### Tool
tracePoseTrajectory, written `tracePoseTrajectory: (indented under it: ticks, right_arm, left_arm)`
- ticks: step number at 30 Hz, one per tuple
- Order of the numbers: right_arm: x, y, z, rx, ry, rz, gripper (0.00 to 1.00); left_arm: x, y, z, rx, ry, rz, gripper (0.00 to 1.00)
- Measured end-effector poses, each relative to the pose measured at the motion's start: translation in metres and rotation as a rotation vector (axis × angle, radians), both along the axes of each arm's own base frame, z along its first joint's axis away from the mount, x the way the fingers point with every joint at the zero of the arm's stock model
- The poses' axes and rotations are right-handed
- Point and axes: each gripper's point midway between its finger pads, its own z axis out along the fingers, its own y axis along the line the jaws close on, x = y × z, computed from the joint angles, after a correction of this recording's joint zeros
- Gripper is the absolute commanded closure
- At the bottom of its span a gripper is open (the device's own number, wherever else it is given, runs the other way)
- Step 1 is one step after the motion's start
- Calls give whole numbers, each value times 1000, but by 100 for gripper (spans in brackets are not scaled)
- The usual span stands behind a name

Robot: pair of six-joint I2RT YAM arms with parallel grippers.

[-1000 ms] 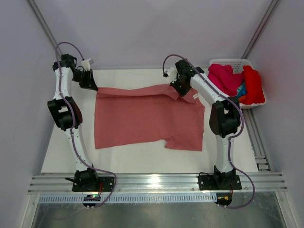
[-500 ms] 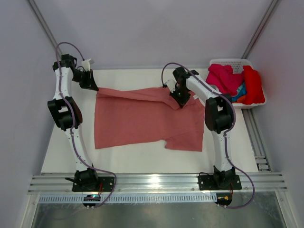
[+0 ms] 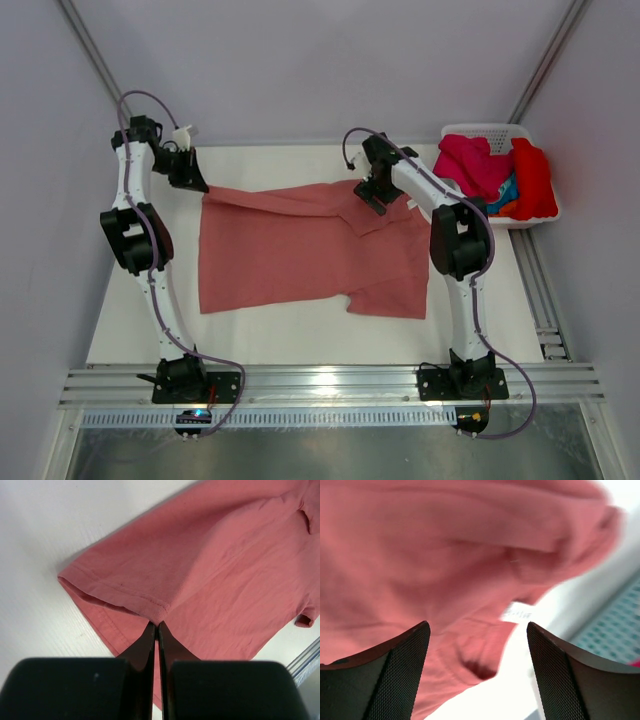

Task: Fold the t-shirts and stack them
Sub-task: Fold the tshirt

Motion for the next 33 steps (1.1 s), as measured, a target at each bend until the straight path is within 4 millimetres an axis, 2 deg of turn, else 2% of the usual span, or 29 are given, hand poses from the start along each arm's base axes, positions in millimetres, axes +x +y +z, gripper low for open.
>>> tracePoseTrajectory:
  ticks: [6, 10, 16, 21, 27, 30, 33]
  right_arm:
    - [54, -15, 31, -78, -233, -106, 18]
    - [76, -19, 37, -86, -311, -158, 18]
    - [78, -31, 18, -89, -290, -215, 18]
    - [76, -52, 3, -62, -245, -279, 18]
    - [76, -77, -6, 15, -199, -344, 20]
    - [81, -78, -9, 73, -187, -350, 23]
    - [83, -66, -11, 150, -155, -321, 26]
  left_arm:
    - [-3, -2, -3, -18, 24, 13, 100]
    - [-4, -2, -4, -19, 30, 15, 100]
    - [-6, -2, -8, -23, 44, 17, 100]
    - [-9, -3, -12, -27, 61, 20, 100]
    - [-14, -3, -20, -25, 89, 23, 100]
    - [-16, -2, -24, -18, 104, 25, 100]
    - [-18, 0, -28, -8, 115, 27, 100]
